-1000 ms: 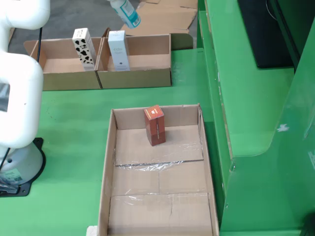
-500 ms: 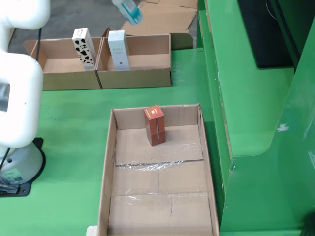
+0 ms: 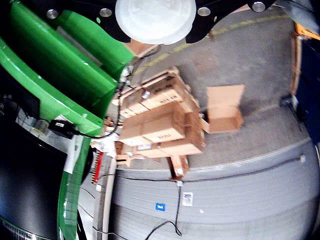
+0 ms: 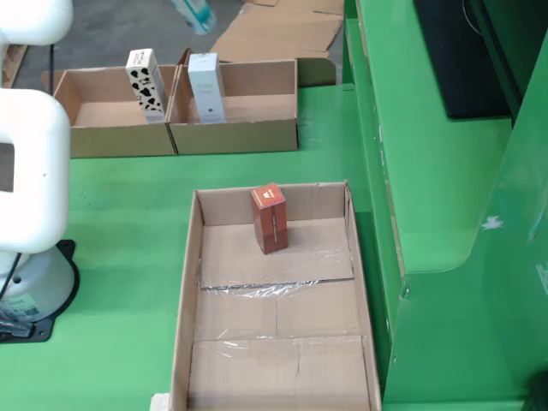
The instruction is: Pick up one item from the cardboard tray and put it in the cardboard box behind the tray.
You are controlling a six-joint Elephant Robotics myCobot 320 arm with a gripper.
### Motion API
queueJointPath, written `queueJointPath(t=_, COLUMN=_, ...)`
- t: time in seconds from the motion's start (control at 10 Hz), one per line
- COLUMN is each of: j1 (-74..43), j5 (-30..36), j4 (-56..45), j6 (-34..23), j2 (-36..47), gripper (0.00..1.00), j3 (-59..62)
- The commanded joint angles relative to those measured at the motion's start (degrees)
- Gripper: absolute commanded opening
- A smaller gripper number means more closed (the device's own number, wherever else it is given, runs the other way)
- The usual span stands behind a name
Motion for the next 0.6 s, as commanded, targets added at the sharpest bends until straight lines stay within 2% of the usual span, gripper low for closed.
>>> queueJointPath(t=0.0, j1=6.86, j5=4.08, j4=-15.28, j6=1.7, j2=3.11, gripper=0.0, j3=1.58)
queueJointPath(t=0.1, j1=6.86, j5=4.08, j4=-15.28, j6=1.7, j2=3.11, gripper=0.0, j3=1.58)
queueJointPath(t=0.3, j1=16.08, j5=0.57, j4=-11.14, j6=2.79, j2=-0.38, gripper=0.0, j3=1.58)
queueJointPath(t=0.4, j1=19.75, j5=-2.41, j4=-3.97, j6=1.88, j2=-3.48, gripper=0.0, j3=1.58)
queueJointPath(t=0.5, j1=24.48, j5=-8.0, j4=16.94, j6=-4.35, j2=-11.17, gripper=0.0, j3=1.58)
